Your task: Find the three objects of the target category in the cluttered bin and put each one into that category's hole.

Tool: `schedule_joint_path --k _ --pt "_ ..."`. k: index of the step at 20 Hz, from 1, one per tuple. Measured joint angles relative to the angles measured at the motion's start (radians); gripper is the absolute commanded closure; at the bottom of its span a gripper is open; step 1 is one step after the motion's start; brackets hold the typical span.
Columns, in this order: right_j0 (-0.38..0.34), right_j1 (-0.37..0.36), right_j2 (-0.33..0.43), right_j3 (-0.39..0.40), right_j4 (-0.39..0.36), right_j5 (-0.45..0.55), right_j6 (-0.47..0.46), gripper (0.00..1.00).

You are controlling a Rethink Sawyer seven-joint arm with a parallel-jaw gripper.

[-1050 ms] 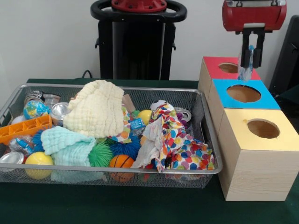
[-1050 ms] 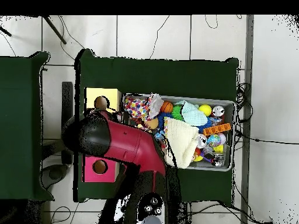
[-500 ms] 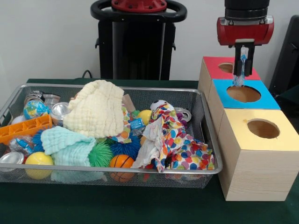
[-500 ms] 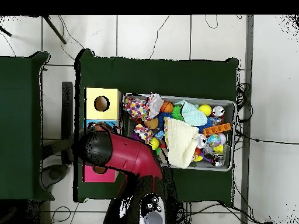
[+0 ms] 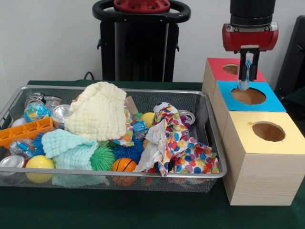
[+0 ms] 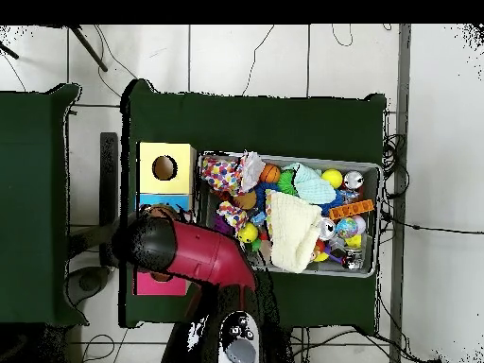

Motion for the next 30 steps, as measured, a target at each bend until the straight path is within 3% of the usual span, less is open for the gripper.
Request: schedule_joint_path --k 10,30 --pt "0.056 0.038 0.001 -0.016 0.0 -0.003 0.0 1.0" --pt "-0.015 0.086 0.033 -0.037 0.005 -0.04 0.0 1.0"
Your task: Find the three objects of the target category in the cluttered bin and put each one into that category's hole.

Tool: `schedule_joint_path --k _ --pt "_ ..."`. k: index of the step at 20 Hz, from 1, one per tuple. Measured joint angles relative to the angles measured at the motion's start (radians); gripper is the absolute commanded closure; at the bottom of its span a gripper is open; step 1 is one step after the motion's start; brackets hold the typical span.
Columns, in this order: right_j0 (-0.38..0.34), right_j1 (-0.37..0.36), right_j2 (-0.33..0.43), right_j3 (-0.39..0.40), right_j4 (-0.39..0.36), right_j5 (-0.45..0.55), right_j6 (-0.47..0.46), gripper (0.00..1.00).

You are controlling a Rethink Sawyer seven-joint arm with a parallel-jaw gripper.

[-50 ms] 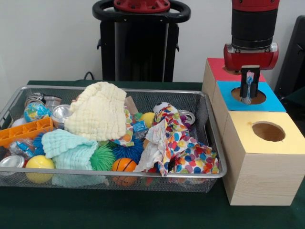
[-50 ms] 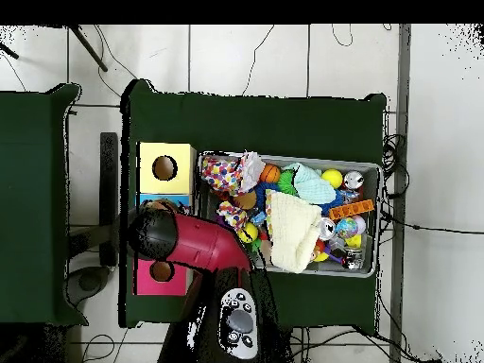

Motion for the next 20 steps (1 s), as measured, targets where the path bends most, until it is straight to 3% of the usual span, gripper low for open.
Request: schedule_joint_path --k 20 --pt "0.033 0.0 -0.005 -0.012 0.0 0.0 0.0 1.0"
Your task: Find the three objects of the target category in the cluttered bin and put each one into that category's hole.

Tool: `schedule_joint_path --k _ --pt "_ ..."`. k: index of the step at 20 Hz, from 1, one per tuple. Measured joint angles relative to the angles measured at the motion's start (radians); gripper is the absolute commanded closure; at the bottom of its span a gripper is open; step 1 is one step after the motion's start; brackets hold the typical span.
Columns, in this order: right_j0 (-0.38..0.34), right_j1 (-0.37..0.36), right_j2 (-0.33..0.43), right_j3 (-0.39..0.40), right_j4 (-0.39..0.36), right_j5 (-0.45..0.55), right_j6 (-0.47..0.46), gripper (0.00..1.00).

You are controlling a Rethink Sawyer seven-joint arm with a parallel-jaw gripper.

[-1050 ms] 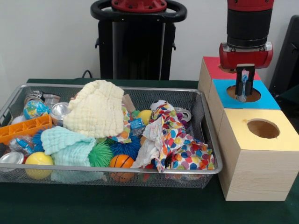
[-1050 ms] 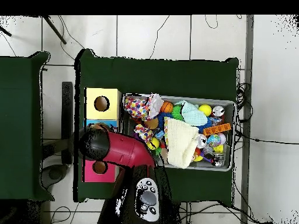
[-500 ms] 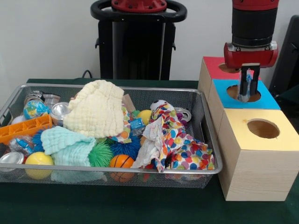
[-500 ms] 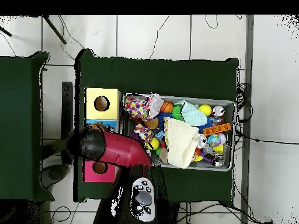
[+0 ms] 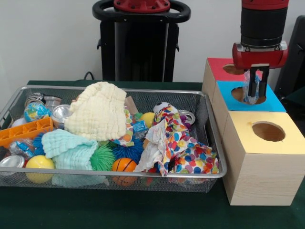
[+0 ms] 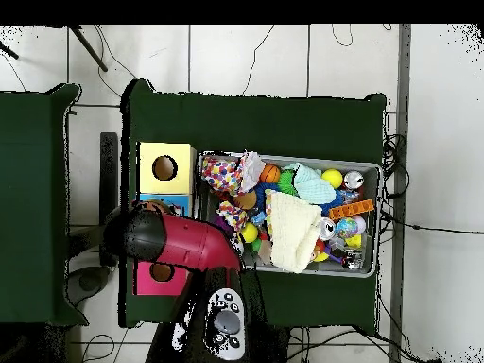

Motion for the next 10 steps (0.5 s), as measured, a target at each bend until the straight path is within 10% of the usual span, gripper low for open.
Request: schedule_joint_path --k 9,10 --pt "0.001 0.0 0.0 0.0 0.0 0.0 0.0 1.0" --pt "0.001 0.0 0.0 0.0 0.0 0.0 0.0 0.0"
